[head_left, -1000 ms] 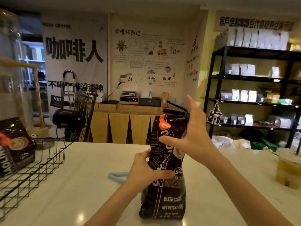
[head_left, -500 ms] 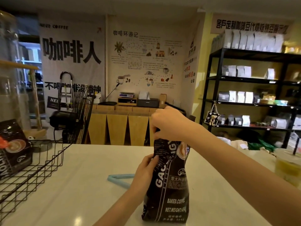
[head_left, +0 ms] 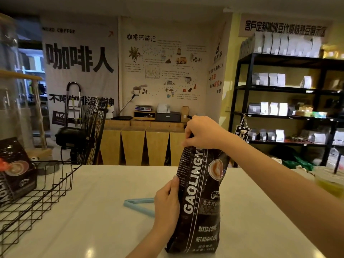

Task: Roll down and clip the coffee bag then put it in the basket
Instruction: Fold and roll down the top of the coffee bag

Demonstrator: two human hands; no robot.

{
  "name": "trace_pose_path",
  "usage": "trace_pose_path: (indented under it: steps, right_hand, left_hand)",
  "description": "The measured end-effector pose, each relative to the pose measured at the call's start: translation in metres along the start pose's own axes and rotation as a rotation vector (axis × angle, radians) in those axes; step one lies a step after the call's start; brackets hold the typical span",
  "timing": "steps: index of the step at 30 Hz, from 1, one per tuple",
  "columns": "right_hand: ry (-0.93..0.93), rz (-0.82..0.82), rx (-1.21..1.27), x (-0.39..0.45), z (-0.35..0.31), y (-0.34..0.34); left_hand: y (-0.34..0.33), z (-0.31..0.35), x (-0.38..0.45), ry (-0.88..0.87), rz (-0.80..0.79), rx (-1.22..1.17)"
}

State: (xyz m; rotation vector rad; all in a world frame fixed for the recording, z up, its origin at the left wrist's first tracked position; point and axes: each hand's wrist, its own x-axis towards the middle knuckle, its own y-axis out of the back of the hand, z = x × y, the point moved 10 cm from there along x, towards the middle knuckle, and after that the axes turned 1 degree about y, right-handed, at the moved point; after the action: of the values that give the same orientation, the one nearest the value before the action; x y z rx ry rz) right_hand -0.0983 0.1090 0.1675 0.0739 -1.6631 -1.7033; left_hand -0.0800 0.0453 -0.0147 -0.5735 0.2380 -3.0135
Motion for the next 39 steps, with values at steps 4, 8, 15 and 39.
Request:
trace_pose_path:
  steps: [4,8,15,39]
  right_hand:
    - [0.040,0.012,0.048,-0.002,-0.005,0.001]
    - [0.065,-0.041,0.180,-0.006,-0.004,0.003]
    - [0.096,-0.019,0.294,-0.008,0.000,0.005]
    - [0.200,-0.111,0.158,-0.014,-0.008,0.000]
  left_hand:
    - [0.002,0.007,-0.005,-0.062,0.019,0.022]
    - [0.001,0.004,-0.004,-0.063,-0.043,0.089]
    - [-0.002,0.007,-0.015,-0.046,-0.149,-0.029]
    - [-0.007,0.022,-0.021,-0.126,-0.128,0.063]
